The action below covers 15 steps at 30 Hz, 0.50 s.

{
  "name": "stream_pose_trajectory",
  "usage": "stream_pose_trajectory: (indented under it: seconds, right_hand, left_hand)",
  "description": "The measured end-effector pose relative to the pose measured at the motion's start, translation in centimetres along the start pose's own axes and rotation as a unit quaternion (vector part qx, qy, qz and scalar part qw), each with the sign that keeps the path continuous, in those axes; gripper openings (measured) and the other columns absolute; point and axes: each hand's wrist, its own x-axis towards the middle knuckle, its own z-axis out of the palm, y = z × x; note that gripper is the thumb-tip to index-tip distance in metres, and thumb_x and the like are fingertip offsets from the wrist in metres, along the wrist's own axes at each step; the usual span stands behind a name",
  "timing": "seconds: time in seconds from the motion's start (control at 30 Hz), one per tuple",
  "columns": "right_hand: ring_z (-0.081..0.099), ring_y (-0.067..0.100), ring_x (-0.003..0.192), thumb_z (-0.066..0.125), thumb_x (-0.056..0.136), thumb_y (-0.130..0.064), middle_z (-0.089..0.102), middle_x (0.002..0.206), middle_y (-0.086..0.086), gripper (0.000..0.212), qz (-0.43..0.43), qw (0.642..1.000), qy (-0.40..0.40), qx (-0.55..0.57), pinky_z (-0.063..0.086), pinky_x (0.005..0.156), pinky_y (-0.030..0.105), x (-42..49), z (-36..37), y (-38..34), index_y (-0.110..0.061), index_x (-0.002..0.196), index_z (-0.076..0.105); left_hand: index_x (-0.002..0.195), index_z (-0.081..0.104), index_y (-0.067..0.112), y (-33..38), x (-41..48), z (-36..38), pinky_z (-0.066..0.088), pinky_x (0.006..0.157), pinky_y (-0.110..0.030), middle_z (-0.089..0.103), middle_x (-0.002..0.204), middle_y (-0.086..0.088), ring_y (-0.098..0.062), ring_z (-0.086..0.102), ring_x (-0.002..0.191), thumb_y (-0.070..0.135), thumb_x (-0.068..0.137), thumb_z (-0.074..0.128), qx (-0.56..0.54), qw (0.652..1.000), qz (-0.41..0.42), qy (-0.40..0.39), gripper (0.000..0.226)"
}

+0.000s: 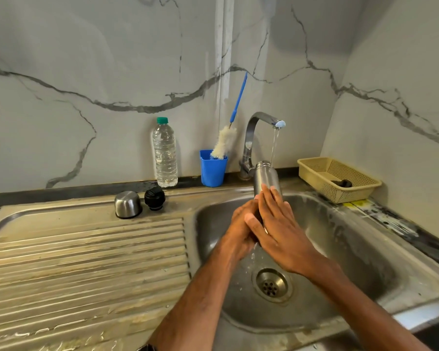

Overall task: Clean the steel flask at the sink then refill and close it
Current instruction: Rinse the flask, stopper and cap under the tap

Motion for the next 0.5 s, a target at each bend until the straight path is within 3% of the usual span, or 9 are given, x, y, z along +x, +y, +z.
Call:
stream_pose_trajectory:
  seconds: [0.2,0.33,0.4,0.5]
  right_hand:
    - [-0.021,0.007,0.150,0.015,0.101,-0.059,-0.018,0.165,-0.009,0.069,0.015,0.994,0.046,0.098,-0.007,0.122,0.036,5.8,-1.8,1.7,-0.026,0.159,-0.004]
    - [0.008,0.015,0.154,0.026,0.109,-0.042,0.008,0.168,-0.002,0.057,0.093,0.958,0.091,0.256,0.010,0.115,0.024,10.3,-3.2,3.8,-0.022,0.160,0.015]
    - [0.023,0.016,0.150,0.029,0.109,-0.040,0.020,0.165,-0.001,0.056,0.109,0.932,0.096,0.333,0.018,0.108,0.021,10.5,-3.0,3.7,-0.023,0.160,0.014]
    - [0.028,0.013,0.146,0.032,0.107,-0.044,0.016,0.166,-0.003,0.061,0.114,0.924,0.087,0.355,0.029,0.112,0.027,7.6,-1.6,3.2,-0.031,0.160,0.005]
  left_hand:
    - [0.128,0.065,0.006,-0.1,0.4,0.1,0.048,0.108,-0.054,0.068,0.127,-0.020,-0.035,0.064,0.122,0.033,0.102,0.057,-0.005,1.000,-0.005,-0.001,0.038]
    - [0.126,0.063,0.009,0.0,0.4,0.4,0.054,0.100,-0.054,0.067,0.128,-0.022,-0.038,0.064,0.121,0.032,0.098,0.064,-0.016,1.000,-0.011,0.011,0.036]
    - [0.127,0.062,0.010,0.0,0.6,0.1,0.055,0.099,-0.054,0.067,0.129,-0.022,-0.037,0.065,0.120,0.031,0.097,0.065,-0.024,1.000,-0.001,0.011,0.037]
    - [0.124,0.064,0.011,0.1,0.7,-0.1,0.050,0.104,-0.057,0.067,0.128,-0.020,-0.037,0.064,0.122,0.028,0.097,0.065,-0.034,0.999,0.005,0.019,0.032]
